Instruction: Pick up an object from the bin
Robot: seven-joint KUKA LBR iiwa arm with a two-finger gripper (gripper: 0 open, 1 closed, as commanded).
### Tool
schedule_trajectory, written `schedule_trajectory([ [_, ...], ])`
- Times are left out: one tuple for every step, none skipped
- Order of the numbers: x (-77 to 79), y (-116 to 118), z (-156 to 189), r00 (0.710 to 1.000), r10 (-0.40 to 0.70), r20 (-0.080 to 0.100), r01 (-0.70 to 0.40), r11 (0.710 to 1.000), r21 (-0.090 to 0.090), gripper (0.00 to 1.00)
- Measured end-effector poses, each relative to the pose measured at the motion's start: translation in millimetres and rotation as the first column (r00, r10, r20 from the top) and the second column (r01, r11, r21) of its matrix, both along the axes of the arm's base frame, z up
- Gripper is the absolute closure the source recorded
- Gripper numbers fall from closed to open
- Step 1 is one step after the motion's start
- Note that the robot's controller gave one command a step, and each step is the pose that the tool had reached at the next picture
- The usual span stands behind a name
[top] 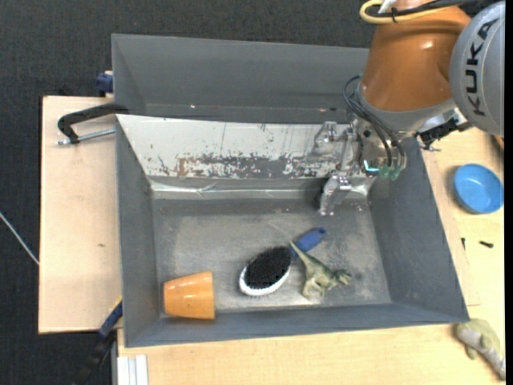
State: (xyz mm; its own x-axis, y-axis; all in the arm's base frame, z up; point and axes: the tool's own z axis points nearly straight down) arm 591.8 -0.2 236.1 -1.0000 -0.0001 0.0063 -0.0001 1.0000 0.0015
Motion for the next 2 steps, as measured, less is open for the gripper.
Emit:
schedule_trajectory([
  [-69.9, 28, -89, 0.996, 0.09, -0.004, -0.09, 0.996, 0.001, 0.0],
  [-94.2, 11, -164, 0.989, 0.146, 0.006, -0.146, 0.989, 0.0, 0.0],
])
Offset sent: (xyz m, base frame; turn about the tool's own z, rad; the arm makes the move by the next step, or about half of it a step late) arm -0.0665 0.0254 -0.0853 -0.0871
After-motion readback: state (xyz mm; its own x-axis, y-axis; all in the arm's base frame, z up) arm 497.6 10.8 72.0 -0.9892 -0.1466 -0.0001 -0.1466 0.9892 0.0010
